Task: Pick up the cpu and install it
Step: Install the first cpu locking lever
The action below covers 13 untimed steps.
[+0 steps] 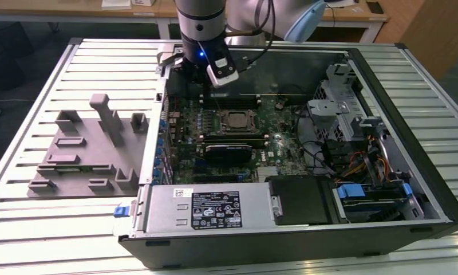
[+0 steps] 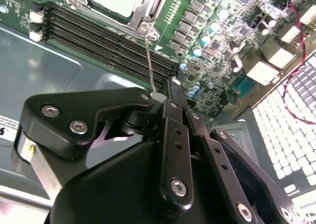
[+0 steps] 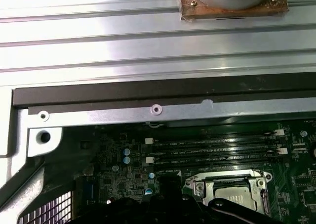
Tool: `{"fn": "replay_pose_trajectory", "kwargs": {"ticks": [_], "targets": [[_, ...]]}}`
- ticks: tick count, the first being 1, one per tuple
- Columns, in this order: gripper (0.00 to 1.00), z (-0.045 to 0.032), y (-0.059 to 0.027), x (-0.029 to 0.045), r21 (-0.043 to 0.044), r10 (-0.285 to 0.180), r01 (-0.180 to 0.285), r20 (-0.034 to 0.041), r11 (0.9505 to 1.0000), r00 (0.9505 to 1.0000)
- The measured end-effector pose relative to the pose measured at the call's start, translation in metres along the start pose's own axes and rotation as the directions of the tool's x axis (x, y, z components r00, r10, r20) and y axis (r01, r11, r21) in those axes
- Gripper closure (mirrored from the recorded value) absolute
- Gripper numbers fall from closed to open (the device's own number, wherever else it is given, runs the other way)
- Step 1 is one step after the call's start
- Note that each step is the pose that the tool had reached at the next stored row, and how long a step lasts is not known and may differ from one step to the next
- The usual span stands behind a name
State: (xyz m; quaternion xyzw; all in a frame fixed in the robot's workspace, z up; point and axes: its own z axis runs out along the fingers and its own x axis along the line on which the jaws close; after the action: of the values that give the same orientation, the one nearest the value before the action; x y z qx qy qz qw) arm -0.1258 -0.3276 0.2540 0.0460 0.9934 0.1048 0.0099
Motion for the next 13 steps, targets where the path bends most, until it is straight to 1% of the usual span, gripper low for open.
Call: {"fn": "replay_pose_trajectory", "kwargs": {"ticks": [7,8,10,12,13], "targets": [[0.89,0.0014,0.0038,-0.0077,0.0106,0.002,-0.002,0.0013,0.9999,1.0000],[0.89,0.0024,0.0077,-0.0164,0.0278,0.002,-0.002,0.0032,0.9996,1.0000],[0.89,0.0026,0.0080,-0.0172,0.0301,0.002,-0.002,0.0036,0.9995,1.0000],[0.89,0.0027,0.0081,-0.0173,0.0365,0.003,-0.003,0.0049,0.9993,1.0000],[0.89,0.0042,0.0079,-0.0176,0.0743,0.014,-0.017,0.0307,0.9971,0.9994]]}}
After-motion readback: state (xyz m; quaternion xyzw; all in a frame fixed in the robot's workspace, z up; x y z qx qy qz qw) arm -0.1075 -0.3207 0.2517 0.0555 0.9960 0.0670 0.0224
